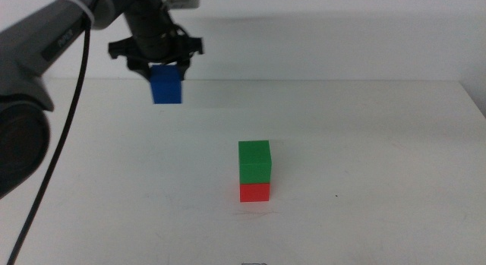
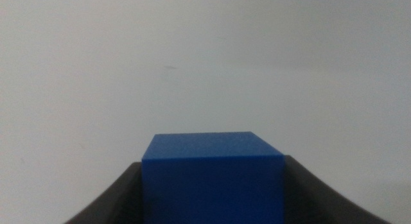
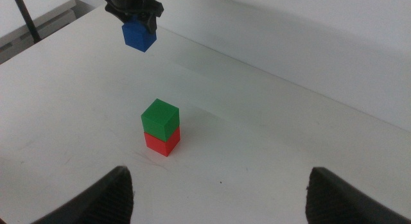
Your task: Stack red cubes first, then green, then blue cubes in a specific spot.
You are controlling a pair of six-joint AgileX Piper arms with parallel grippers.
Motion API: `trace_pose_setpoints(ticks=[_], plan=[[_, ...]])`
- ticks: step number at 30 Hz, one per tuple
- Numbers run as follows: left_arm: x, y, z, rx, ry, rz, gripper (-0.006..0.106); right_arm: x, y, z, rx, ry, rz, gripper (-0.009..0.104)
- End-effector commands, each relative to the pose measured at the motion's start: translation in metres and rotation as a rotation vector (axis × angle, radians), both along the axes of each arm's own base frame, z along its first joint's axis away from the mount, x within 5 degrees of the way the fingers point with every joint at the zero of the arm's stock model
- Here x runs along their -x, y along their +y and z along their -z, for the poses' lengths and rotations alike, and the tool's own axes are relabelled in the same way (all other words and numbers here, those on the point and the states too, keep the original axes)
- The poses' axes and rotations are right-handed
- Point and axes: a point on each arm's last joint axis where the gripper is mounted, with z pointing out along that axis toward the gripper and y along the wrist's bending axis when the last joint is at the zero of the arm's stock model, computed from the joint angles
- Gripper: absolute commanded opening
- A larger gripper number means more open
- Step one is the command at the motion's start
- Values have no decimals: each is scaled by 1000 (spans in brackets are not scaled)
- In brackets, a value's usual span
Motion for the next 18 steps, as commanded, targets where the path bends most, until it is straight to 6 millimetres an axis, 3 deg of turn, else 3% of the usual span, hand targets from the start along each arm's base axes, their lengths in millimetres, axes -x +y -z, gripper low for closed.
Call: trace_pose_setpoints(ticks=[1,8,14,18], plan=[[45,-14,-60,11,-47,-12,-1,-3,-1,-10,-22,-81,11,94],[106,-59,-79,112,-41,-23,-1,-3,-1,-10,-22,-81,11,94],[132,-104,-76,132,-32,12,-1,-3,-1,-10,-22,-81,11,94],[141,-117,-75,134,-28,44,-1,-3,-1,-10,-22,-81,11,94]])
